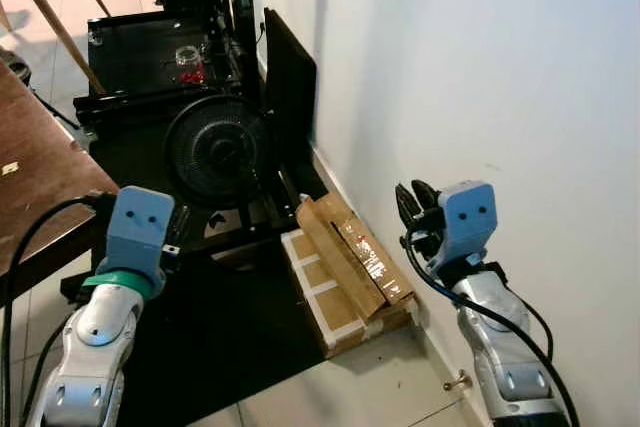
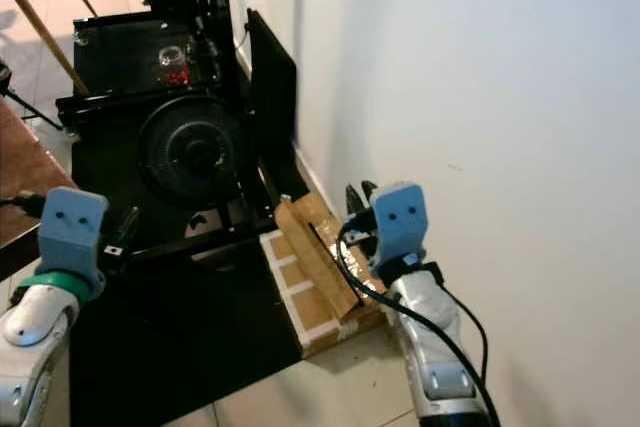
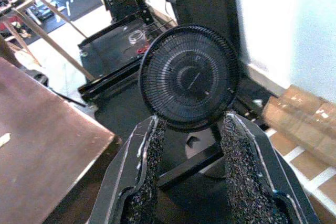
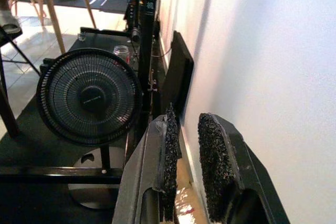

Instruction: Hang keys on a hook

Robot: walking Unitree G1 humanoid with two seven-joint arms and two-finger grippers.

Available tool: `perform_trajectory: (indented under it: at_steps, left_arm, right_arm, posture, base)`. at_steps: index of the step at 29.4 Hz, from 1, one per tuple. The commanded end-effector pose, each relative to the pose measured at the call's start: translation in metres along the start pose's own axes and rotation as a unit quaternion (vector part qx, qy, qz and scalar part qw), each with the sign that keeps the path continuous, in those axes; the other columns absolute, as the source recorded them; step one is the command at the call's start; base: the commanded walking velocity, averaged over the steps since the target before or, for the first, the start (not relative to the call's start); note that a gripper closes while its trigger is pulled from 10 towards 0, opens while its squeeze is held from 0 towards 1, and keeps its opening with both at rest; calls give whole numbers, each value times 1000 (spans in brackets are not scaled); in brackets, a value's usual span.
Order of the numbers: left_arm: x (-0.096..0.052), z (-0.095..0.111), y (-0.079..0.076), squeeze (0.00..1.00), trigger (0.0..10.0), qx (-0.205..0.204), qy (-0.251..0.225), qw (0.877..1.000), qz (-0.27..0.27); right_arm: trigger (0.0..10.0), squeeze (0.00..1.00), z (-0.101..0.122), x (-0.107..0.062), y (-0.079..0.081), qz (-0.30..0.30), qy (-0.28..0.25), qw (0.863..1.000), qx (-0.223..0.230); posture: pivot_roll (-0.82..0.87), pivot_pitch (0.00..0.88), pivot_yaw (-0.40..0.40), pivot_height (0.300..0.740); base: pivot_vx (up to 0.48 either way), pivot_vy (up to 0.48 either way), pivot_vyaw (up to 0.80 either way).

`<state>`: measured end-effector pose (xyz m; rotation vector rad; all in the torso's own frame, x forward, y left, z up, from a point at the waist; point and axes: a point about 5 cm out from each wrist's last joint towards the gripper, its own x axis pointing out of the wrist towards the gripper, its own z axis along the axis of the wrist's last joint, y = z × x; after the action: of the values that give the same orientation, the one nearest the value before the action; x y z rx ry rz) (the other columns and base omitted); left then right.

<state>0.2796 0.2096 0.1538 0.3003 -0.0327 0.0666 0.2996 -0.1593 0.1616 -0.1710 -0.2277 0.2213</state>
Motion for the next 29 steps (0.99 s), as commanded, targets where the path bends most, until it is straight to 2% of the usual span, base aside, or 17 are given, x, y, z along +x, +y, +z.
perform_trajectory:
  at_steps: [1, 3, 5, 8, 10, 14, 22, 29]
  left_arm:
    - [-3, -9, 3, 0, 10000, -3, 16, 1000, 4]
    - [-3, -9, 3, 0, 10000, -3, 16, 1000, 4]
    - [-3, -10, 2, 0, 10000, 8, 17, 1000, -5]
    - [-4, -9, 1, 0, 10000, 10, 15, 1000, -11]
    - [-3, -8, -2, 0, 10000, 7, 8, 999, -34]
    - [-2, -8, -1, 0, 10000, 6, 5, 999, -40]
    - [-4, -13, 10, 0, 10000, 15, 6, 1000, -17]
    - [-5, -13, 12, 0, 10000, 3, 7, 1000, -19]
  right_arm:
    - [10000, 0, -3, -3, 0, -11, 11, 1000, 19]
    - [10000, 0, -3, -3, 0, -11, 11, 1000, 19]
    - [10000, 0, -5, 7, 2, -14, 27, 999, 18]
    - [10000, 0, -4, 9, 1, -14, 28, 999, 16]
    - [10000, 0, -14, 4, -9, -40, 43, 998, 9]
    - [10000, 0, -18, -3, -16, -62, 49, 997, -2]
    - [10000, 0, -16, -18, -22, -93, 48, 994, -15]
    - [10000, 0, -17, -23, -25, -102, 49, 994, -10]
  posture:
    - [-189, 43, 140, 740]
    - [-189, 43, 140, 740]
    - [-205, 38, 154, 740]
    - [-207, 38, 156, 740]
    - [-222, 30, 171, 740]
    - [-236, 29, 182, 740]
    - [-252, 50, 211, 740]
    - [-248, 49, 217, 740]
  base:
    - [0, 0, 0]
    - [0, 0, 0]
    - [0, 0, 0]
    - [0, 0, 0]
    - [0, 0, 0]
    - [0, 0, 0]
    - [0, 0, 0]
    - [0, 0, 0]
